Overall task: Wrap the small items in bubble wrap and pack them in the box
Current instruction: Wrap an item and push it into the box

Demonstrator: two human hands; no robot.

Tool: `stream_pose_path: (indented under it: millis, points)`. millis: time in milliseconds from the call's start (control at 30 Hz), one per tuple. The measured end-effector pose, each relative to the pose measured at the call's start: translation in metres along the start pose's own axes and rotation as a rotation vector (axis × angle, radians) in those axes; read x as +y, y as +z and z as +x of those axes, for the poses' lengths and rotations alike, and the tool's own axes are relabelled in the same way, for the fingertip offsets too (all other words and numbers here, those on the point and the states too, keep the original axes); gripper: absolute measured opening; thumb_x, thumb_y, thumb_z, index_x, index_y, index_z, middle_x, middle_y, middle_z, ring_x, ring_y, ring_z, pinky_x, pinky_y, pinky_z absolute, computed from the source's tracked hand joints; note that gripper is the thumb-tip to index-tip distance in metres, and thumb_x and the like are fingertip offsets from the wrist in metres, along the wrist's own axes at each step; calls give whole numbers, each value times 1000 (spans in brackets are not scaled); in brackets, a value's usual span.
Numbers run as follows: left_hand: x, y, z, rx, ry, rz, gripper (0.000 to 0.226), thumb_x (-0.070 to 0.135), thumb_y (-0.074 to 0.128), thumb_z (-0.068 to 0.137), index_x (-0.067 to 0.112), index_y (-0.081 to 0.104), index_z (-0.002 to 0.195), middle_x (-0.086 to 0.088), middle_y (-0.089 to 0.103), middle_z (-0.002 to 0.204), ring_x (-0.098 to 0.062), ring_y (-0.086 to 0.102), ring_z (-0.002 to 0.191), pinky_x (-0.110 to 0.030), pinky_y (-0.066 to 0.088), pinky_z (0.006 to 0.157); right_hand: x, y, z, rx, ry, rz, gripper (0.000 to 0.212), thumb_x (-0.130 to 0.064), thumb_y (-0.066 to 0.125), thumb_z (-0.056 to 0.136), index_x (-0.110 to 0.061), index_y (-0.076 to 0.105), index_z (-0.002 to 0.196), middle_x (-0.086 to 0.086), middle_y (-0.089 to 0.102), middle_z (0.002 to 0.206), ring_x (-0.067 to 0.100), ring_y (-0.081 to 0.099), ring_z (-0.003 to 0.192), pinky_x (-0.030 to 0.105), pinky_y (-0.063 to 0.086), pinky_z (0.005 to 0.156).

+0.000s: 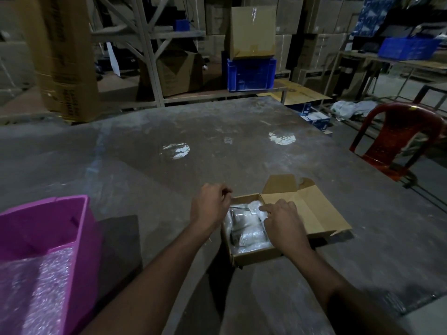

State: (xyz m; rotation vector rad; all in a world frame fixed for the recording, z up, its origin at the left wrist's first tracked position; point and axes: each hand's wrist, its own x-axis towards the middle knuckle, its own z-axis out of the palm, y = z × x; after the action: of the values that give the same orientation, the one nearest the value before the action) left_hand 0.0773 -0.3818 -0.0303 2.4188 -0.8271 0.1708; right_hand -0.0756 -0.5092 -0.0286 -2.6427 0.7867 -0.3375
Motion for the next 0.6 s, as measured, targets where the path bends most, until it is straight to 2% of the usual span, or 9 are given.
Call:
stream_pose_path:
  millis: [100,233,400,500,600]
  points:
    - [-7,-12,-12,22,-61,-43,20,36,62,93,26,75,103,9,76,99,-16,68,95,-37,56,77,-4,0,-7,43,-45,92,35,-11,54,94,-26,69,122,-4,53,103,12,40,100,29,40,76]
    - [-17,-29,-31,-2,-137,-76,21,42,63,90,28,76,100,10,76,95,-12,70,87,-32,56,74,-17,4,-17,50,-130,152,34,-11,53,93,-29,73,115,-8,52,97,12,41,99,28,33,73]
    - [-34,-54,-65,17,-203,-109,16,39,66,93,28,75,100,11,75,94,-8,69,86,-29,55,75,-33,14,-28,78,-234,278,28,-7,60,91,-27,76,104,-15,54,92,5,41,96,22,34,78]
    - [-46,-69,-86,2,-253,-142,16,40,64,96,29,73,104,12,72,95,-4,66,85,-30,55,75,-46,17,-34,55,-301,317,26,-5,63,89,-24,78,101,-13,58,92,13,51,98,33,46,87]
    - [-56,-88,-106,57,-288,-128,16,38,64,97,27,73,105,13,71,94,-1,64,83,-22,51,72,-64,20,-38,-8,-347,351,24,-8,63,92,-25,77,102,-6,65,101,14,52,105,38,46,93]
